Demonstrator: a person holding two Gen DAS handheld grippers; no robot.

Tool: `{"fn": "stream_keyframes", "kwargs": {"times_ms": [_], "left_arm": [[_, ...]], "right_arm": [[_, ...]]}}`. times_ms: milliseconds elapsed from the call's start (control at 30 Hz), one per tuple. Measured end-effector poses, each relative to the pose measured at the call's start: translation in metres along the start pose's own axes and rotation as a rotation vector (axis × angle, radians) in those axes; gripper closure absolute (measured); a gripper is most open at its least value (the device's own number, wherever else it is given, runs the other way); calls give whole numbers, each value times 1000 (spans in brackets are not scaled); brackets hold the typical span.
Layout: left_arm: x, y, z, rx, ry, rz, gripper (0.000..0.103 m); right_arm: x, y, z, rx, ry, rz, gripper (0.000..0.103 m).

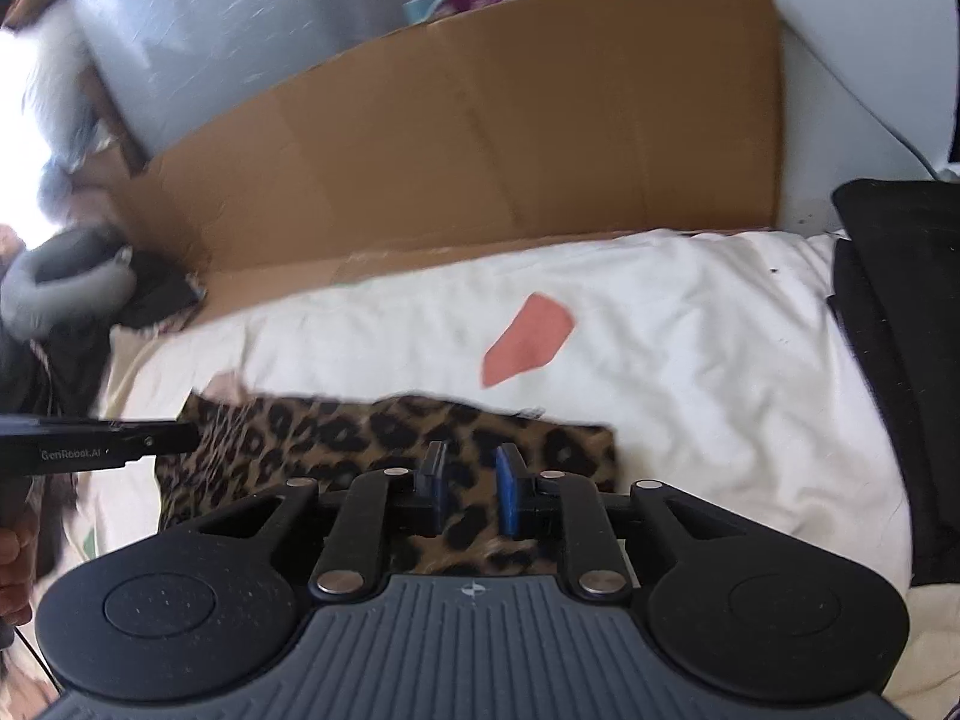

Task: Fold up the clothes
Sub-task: 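Open both grippers and press the folded skirt flat on the sheet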

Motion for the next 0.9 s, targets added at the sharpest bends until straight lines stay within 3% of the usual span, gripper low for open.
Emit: {"fn": "stream_keyframes", "kwargs": {"times_ms": [200,367,900], "left_arm": [[-8,-27,23,-53,39,33,81],[-24,-47,27,-225,34,15,81],[-55,-46,5,-186,10,30,80]], "right_arm": [[4,33,18,63,3,-26,84],[-9,49,28,123,32,-5,84],[-59,47,8,144,24,37,81]]}}
Point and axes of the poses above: each gripper's, at about its wrist camera, not at the fingertips, and x roughly against the way its jaws point, y to its left, z to its underside, the point moved 4 cm from there along -x, roughly the way its jaws point, and after that the axes turned 3 degrees about x, right-handed, at the moved point
